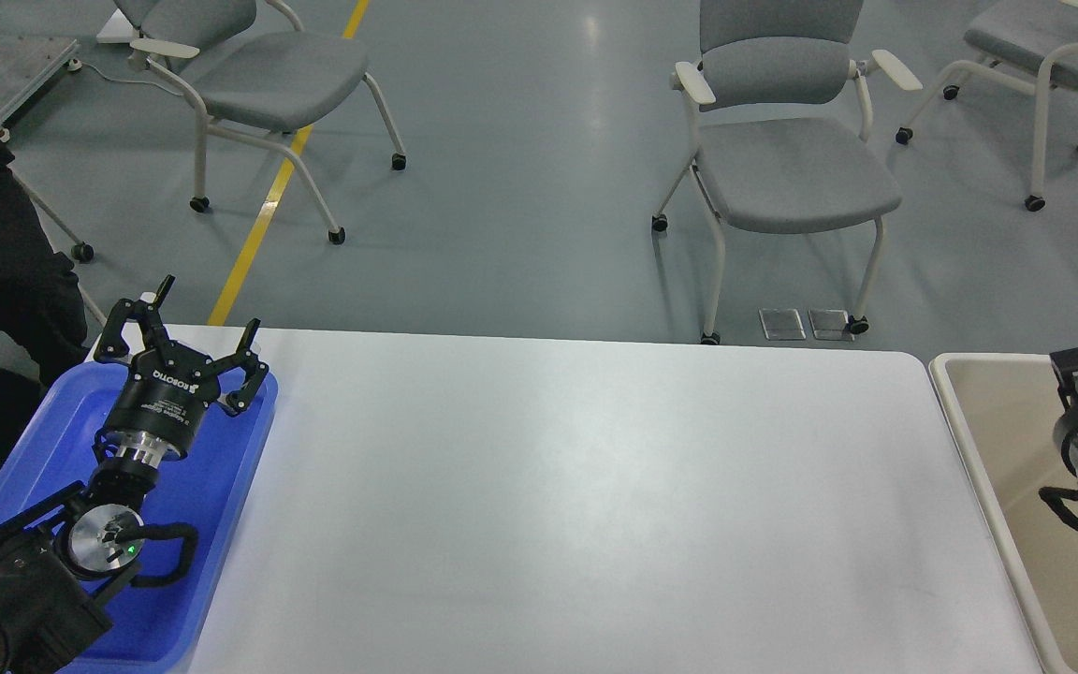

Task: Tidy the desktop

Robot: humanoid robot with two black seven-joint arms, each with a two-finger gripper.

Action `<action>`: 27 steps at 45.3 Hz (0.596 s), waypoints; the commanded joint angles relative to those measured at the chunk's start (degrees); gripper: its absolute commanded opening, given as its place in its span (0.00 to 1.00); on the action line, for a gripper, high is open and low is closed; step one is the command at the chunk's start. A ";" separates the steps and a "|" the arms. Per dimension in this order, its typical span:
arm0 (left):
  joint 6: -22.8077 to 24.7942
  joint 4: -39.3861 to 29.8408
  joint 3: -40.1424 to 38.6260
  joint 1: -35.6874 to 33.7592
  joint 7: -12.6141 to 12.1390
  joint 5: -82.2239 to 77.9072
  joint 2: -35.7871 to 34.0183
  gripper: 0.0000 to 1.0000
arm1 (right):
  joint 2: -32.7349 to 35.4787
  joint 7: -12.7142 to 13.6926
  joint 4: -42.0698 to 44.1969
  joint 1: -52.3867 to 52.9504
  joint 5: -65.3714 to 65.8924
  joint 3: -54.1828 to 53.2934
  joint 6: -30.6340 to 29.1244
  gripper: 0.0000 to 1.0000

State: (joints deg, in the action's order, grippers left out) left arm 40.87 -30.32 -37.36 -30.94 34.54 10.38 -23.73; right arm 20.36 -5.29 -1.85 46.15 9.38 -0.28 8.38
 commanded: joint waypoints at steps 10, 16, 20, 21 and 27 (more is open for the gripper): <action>-0.01 0.00 0.00 0.00 0.00 -0.01 0.00 0.98 | 2.05 -0.68 -2.10 15.99 -0.16 -2.62 -3.37 1.00; -0.01 0.00 0.00 0.00 0.00 -0.01 0.00 0.98 | 2.93 -0.77 -4.65 17.57 -0.16 -8.24 -3.46 1.00; -0.01 0.00 0.00 0.00 0.00 -0.01 0.00 0.98 | 4.33 -1.65 -7.55 17.75 -0.16 -11.23 -3.72 1.00; -0.01 0.00 0.00 0.00 0.00 -0.01 0.00 0.98 | 4.95 -2.26 -8.69 17.75 -0.16 -11.50 -3.90 1.00; -0.01 0.00 0.00 0.00 0.00 -0.01 0.00 0.98 | 9.69 -9.99 -18.79 17.66 -0.16 -14.39 -4.34 1.00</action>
State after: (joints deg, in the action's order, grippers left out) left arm 40.87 -30.32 -37.36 -30.94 34.54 10.38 -23.73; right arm 24.52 -7.62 -8.88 62.05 9.24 -8.77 5.05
